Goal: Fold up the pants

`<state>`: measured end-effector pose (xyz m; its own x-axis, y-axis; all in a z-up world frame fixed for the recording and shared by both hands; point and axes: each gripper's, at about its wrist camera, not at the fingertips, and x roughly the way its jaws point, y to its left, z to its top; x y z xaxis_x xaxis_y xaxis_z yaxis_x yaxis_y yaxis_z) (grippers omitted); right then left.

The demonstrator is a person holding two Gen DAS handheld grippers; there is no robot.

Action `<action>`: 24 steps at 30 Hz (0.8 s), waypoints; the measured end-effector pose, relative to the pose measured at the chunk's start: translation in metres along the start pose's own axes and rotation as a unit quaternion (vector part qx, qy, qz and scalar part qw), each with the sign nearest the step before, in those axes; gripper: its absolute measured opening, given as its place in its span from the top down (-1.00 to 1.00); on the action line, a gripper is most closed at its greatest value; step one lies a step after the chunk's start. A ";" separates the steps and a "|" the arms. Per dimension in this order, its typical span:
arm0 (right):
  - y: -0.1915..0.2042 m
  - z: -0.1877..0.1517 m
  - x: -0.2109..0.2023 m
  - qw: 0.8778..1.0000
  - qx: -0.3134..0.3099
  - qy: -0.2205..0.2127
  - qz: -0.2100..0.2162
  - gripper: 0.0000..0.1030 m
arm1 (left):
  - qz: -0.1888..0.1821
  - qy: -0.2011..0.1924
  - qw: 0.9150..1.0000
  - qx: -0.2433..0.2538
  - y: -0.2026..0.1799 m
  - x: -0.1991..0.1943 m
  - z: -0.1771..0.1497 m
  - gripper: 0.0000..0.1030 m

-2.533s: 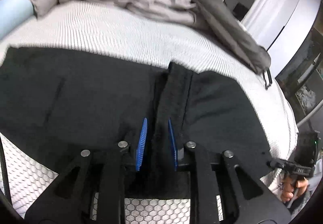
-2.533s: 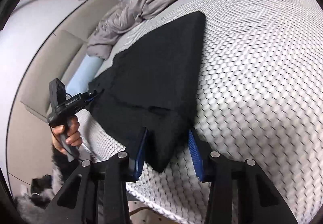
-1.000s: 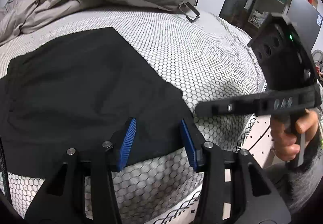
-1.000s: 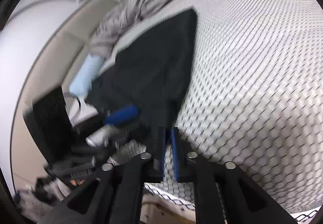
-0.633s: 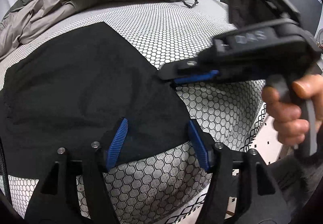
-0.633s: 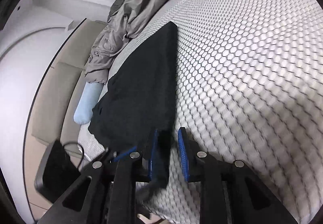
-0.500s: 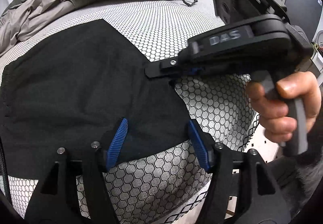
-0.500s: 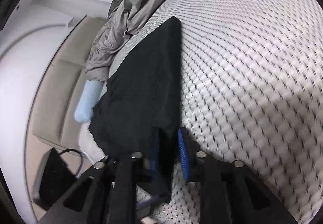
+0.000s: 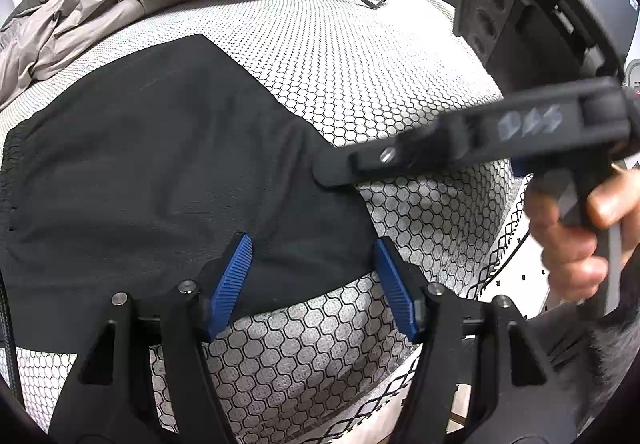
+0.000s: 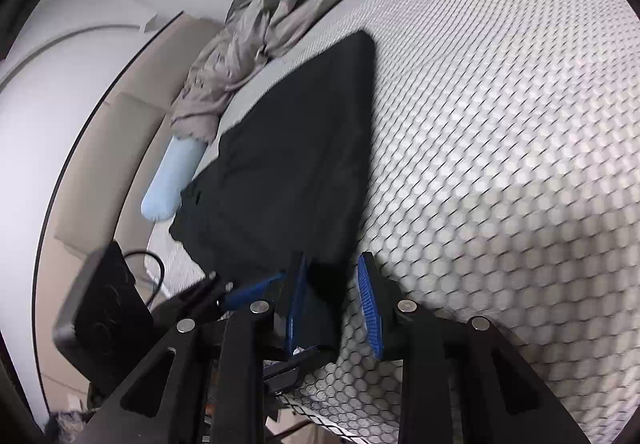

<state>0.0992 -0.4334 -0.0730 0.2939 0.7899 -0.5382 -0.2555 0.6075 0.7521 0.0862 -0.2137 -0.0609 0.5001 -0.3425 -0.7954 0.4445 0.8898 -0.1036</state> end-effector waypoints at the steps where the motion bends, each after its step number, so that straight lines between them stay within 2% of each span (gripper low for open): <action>1: 0.002 -0.001 0.004 1.000 -0.009 0.002 -0.016 0.71 | 0.001 0.000 1.000 0.002 0.000 0.000 0.000 -0.17; 2: 0.004 -0.001 0.007 0.999 -0.020 0.009 -0.029 0.85 | 0.001 0.000 1.000 0.003 -0.001 0.000 0.000 -0.17; 4: 0.004 -0.002 0.006 0.999 -0.023 0.009 -0.030 0.91 | -0.001 0.000 1.000 0.005 0.000 0.000 0.000 -0.17; 8: -0.002 -0.017 -0.011 0.998 -0.028 0.016 -0.056 0.92 | -0.003 0.001 1.000 0.007 0.000 -0.002 0.000 -0.17; 11: -0.008 -0.021 -0.022 0.999 -0.015 0.012 -0.034 0.91 | -0.012 -0.001 1.000 0.013 -0.001 -0.010 -0.002 -0.19; 13: -0.007 -0.024 -0.030 1.000 -0.013 0.007 -0.022 0.80 | -0.027 -0.005 1.000 0.015 0.004 -0.023 -0.002 -0.19; 15: -0.002 -0.027 -0.036 1.000 -0.017 0.001 -0.004 0.57 | -0.034 -0.019 0.999 0.008 0.014 -0.037 -0.001 -0.21; 16: 0.001 -0.029 -0.037 1.000 -0.017 0.003 0.002 0.50 | -0.029 -0.031 0.999 -0.002 0.024 -0.044 0.000 -0.30; 18: 0.007 -0.031 -0.031 1.000 -0.021 0.006 0.017 0.27 | -0.012 -0.048 0.998 -0.025 0.042 -0.050 0.002 -0.37; 19: 0.009 -0.032 -0.024 1.000 -0.025 0.012 0.013 0.27 | -0.006 -0.049 0.998 -0.033 0.048 -0.049 0.003 -0.37; 20: 0.009 -0.031 -0.018 1.000 -0.024 0.010 0.004 0.28 | 0.000 -0.045 0.998 -0.047 0.057 -0.047 0.003 -0.37; 23: 0.008 -0.031 -0.006 1.000 -0.016 0.012 0.008 0.88 | 0.008 -0.036 0.997 -0.071 0.072 -0.041 0.002 -0.37; 24: 0.010 -0.032 -0.004 1.000 -0.024 0.014 0.006 0.95 | 0.012 -0.035 0.997 -0.073 0.076 -0.040 0.002 -0.37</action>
<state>0.0658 -0.4278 -0.0751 0.2647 0.7983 -0.5410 -0.3023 0.6014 0.7395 0.1010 -0.1331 -0.0357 0.5617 -0.3364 -0.7559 0.3219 0.9305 -0.1749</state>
